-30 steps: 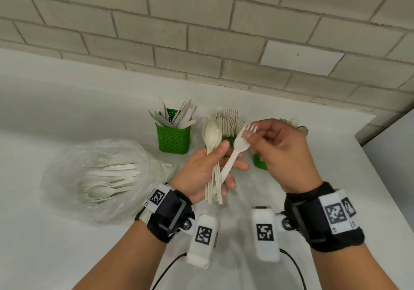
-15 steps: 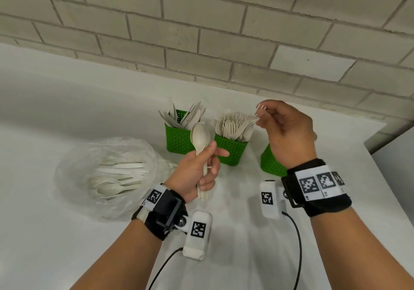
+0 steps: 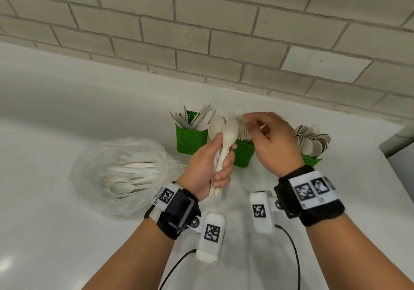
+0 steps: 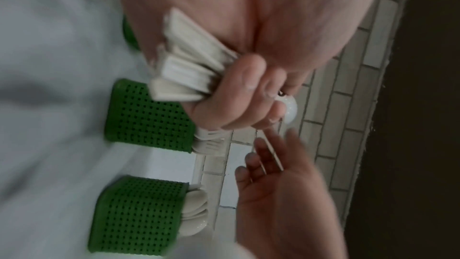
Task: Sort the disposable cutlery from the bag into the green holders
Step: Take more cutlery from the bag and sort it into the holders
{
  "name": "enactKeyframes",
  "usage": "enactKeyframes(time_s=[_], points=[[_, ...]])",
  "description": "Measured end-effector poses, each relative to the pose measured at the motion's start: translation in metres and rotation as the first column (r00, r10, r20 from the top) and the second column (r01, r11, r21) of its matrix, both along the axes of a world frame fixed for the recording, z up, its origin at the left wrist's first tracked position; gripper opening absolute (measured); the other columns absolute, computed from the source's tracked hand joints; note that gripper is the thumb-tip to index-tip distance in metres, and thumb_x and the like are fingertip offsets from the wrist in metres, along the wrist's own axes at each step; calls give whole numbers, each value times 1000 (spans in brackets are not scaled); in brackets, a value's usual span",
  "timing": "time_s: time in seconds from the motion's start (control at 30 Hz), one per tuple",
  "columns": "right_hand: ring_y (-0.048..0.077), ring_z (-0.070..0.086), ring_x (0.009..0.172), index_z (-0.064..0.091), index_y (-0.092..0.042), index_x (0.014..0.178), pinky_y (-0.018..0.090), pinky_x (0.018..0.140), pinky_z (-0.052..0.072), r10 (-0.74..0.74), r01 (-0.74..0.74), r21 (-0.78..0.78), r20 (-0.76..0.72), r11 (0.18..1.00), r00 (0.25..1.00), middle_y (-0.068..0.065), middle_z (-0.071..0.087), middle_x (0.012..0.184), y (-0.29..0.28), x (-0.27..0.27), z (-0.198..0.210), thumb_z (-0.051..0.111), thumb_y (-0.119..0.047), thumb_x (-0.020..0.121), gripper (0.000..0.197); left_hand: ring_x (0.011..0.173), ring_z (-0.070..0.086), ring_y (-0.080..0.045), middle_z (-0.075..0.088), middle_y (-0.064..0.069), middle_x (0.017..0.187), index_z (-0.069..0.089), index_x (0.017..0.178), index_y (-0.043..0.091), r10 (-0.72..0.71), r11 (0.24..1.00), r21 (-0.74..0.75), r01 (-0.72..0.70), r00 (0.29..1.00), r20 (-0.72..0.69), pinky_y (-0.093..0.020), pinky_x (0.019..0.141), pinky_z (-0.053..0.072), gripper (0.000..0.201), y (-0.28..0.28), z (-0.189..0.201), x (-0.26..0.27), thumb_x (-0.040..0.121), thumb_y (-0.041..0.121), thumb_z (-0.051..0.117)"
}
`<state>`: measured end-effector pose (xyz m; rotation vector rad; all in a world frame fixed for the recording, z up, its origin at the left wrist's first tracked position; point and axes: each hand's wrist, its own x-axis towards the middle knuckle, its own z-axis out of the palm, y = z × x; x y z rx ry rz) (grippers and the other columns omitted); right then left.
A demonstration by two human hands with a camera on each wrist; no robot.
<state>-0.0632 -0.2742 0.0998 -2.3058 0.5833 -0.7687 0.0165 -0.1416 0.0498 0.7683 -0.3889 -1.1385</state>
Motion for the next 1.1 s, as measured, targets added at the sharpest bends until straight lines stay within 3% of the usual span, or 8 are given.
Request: enactKeyframes(time_s=[0.07,0.27,0.5,0.63,0.77,0.9,1.0,1.1], points=[[2,57,69,68,-30,98,17,66,43,75,-69,147,-39,987,996,-12,65,83,11,-2,7,65,-37,89,12,36,30,-7,45,-1,62,53,99,10,87,996,20,-89,992,96,-14,34,25,32,-2,-1,-2,101,40,40],[1,58,56,71,-17,102,14,57,42,25,-24,163,-5,986,1000,-4,68,83,19,-3,-5,67,-28,89,17,46,45,-12,60,-1,76,54,105,9,200,970,54,-235,910,362,-21,35,34,11,-4,-4,-7,102,14,45],[14,57,57,66,-12,89,26,53,47,-21,-68,537,158,841,987,2,63,67,15,-4,-4,66,-14,91,2,58,66,-21,68,-6,86,56,115,8,150,964,148,-222,908,391,-29,43,52,25,-1,-2,-3,104,26,42],[13,63,56,63,-15,81,26,55,54,-14,-76,470,185,879,983,5,62,62,19,-4,-1,62,-13,93,12,44,51,-14,52,-4,66,52,96,6,230,872,199,-447,734,639,-28,38,39,41,-7,-13,0,102,44,37],[21,67,54,63,-12,73,35,56,59,-21,-64,451,180,890,984,7,65,57,27,1,-3,70,-13,87,16,53,40,-10,42,3,67,44,87,12,210,895,76,-439,567,796,-29,52,34,62,-12,-26,-4,91,72,27],[10,59,57,68,-14,65,27,59,51,-21,-75,449,205,890,979,-4,65,61,26,4,-9,80,-16,78,18,59,47,-4,46,10,70,44,101,8,214,904,-2,-427,449,868,-27,58,39,58,-12,-28,-9,96,63,26],[6,64,79,67,-16,61,20,75,48,-40,-71,490,213,869,976,-5,69,84,24,5,-12,85,-16,70,20,64,54,-2,51,7,79,40,108,6,144,923,17,-385,386,911,-24,58,43,47,-9,-24,-9,99,51,31],[12,63,64,65,-9,62,28,62,52,-16,-118,577,221,808,975,1,68,69,22,5,-11,85,-10,69,21,57,57,-1,52,6,77,35,109,7,63,929,79,-361,365,929,-20,51,41,36,-8,-21,-12,100,42,38]])
